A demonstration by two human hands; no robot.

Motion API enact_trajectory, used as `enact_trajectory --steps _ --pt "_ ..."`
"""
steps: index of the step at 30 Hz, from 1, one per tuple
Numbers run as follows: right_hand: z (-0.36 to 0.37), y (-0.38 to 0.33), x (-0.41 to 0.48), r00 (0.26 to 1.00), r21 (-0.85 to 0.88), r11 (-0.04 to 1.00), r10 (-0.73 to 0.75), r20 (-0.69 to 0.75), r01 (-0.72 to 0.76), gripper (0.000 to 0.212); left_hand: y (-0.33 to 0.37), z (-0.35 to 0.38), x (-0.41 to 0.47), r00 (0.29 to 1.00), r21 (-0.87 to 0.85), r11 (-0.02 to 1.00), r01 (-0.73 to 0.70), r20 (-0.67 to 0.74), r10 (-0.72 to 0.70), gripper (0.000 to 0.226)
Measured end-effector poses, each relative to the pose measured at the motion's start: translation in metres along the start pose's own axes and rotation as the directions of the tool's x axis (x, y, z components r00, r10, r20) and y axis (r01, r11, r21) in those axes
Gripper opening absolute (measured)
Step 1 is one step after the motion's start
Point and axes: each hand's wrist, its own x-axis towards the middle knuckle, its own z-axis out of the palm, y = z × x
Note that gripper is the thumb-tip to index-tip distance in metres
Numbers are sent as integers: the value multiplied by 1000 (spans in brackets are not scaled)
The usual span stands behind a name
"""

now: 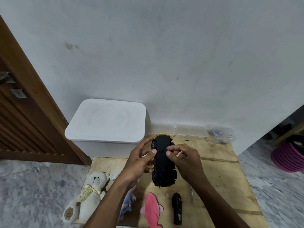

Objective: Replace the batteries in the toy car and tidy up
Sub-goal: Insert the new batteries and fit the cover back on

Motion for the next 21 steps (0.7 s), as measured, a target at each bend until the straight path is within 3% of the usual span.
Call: enact_trajectory --steps 7,11,21 --pt "4 2 -3 998 -75 996 -56 -26 54 20 -5 -4 1 1000 10 1000 -5 -3 5 38" --pt "7 1 -5 995 -20 999 -37 -89 35 29 -4 -6 2 1000 -1 1000 -8 3 8 37" --pt "13 2 -6 996 139 987 86 -6 -84 26 -8 -5 6 1000 13 1000 -3 -8 3 39"
